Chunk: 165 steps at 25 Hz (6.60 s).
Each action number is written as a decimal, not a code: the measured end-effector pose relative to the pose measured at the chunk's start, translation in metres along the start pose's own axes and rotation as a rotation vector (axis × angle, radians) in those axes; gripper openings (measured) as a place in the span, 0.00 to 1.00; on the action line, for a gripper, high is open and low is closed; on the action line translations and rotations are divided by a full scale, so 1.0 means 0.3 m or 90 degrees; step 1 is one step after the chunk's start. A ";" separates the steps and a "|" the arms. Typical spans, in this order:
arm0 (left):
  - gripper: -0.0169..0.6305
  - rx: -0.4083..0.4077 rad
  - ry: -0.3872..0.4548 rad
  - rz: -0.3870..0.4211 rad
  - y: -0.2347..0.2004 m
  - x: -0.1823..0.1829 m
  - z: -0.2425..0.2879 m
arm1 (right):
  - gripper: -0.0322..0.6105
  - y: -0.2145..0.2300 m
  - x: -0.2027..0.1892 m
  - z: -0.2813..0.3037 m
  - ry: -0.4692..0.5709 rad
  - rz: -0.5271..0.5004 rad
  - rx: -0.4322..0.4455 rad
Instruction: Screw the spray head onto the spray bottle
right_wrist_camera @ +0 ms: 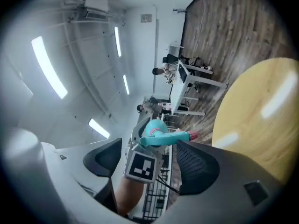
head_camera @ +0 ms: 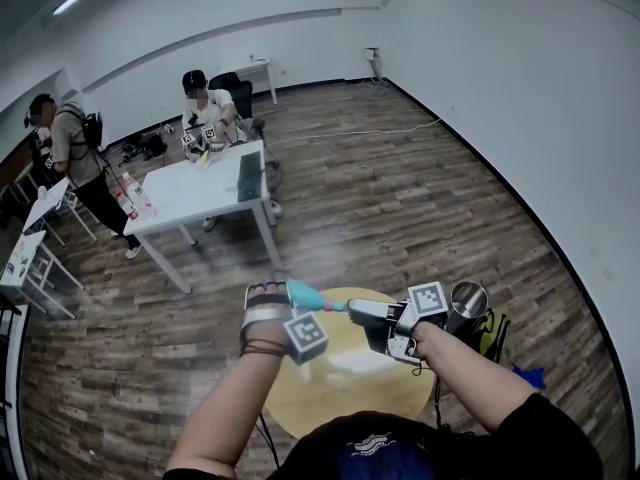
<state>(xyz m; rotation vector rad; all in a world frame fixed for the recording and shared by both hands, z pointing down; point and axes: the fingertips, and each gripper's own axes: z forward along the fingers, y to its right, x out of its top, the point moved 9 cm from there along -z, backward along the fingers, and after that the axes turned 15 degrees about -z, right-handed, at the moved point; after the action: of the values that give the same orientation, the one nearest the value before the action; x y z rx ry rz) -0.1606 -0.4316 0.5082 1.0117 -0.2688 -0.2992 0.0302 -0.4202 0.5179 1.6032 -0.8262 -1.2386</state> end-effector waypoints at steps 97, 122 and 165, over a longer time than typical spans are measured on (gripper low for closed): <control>0.73 -0.270 0.161 -0.224 0.021 0.038 -0.060 | 0.53 -0.212 0.039 -0.042 -0.138 -0.783 -0.079; 0.73 -0.020 0.119 -0.028 -0.005 0.096 -0.117 | 0.26 -0.021 0.032 -0.036 -0.024 -0.107 0.022; 0.73 -0.125 0.116 -0.099 0.027 0.057 -0.078 | 0.66 -0.138 0.065 -0.041 -0.084 -0.426 -0.106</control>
<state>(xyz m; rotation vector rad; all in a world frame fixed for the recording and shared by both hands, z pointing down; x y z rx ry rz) -0.1355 -0.4154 0.5047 0.8601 0.0056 -0.3649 0.0462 -0.4199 0.4734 1.7311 -0.2395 -1.8397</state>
